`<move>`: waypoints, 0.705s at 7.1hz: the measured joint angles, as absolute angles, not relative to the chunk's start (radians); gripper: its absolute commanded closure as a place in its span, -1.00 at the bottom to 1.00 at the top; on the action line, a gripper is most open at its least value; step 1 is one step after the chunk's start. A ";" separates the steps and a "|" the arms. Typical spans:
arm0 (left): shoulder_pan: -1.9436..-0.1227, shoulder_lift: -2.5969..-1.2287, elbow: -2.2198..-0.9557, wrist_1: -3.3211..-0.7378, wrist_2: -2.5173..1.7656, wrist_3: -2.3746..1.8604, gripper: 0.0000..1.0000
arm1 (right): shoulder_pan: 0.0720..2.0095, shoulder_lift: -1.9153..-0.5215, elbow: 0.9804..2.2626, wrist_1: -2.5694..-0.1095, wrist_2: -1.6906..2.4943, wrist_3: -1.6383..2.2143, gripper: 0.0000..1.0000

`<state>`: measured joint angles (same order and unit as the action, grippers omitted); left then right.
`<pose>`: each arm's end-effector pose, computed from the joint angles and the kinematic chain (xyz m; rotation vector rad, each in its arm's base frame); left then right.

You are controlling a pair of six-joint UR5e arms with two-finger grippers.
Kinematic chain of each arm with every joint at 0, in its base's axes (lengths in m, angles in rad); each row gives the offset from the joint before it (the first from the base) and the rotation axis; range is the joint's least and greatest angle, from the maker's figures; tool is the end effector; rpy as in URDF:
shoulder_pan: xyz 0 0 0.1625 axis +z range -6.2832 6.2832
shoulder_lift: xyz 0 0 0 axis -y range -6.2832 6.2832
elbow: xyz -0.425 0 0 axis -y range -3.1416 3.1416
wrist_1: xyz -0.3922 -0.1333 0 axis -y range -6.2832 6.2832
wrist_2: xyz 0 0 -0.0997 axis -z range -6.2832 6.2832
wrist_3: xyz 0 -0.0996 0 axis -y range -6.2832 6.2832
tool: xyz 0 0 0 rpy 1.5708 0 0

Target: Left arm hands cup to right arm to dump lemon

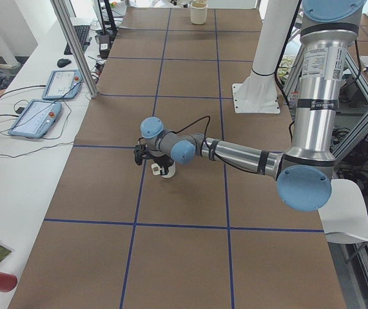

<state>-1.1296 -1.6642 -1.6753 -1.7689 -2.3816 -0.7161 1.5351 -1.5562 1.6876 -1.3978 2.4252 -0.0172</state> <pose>0.1765 -0.5168 0.5334 -0.1243 0.8736 -0.0963 0.0400 -0.5115 0.5686 0.2779 -0.8508 -0.1793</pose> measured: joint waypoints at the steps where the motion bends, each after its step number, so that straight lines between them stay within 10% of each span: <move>1: -1.163 -1.737 -1.679 -1.664 -2.399 -0.719 1.00 | 1.520 -1.515 1.690 -1.400 2.428 -0.018 -1.00; 5: -1.188 -2.074 -1.648 -1.298 -2.402 -0.822 1.00 | 1.292 -1.314 1.697 -1.385 2.315 0.133 -0.96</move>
<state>-1.1882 -2.0742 -1.6485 -1.2981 -2.4021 -0.8216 1.2920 -1.3138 1.6968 -1.3849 2.3147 0.1327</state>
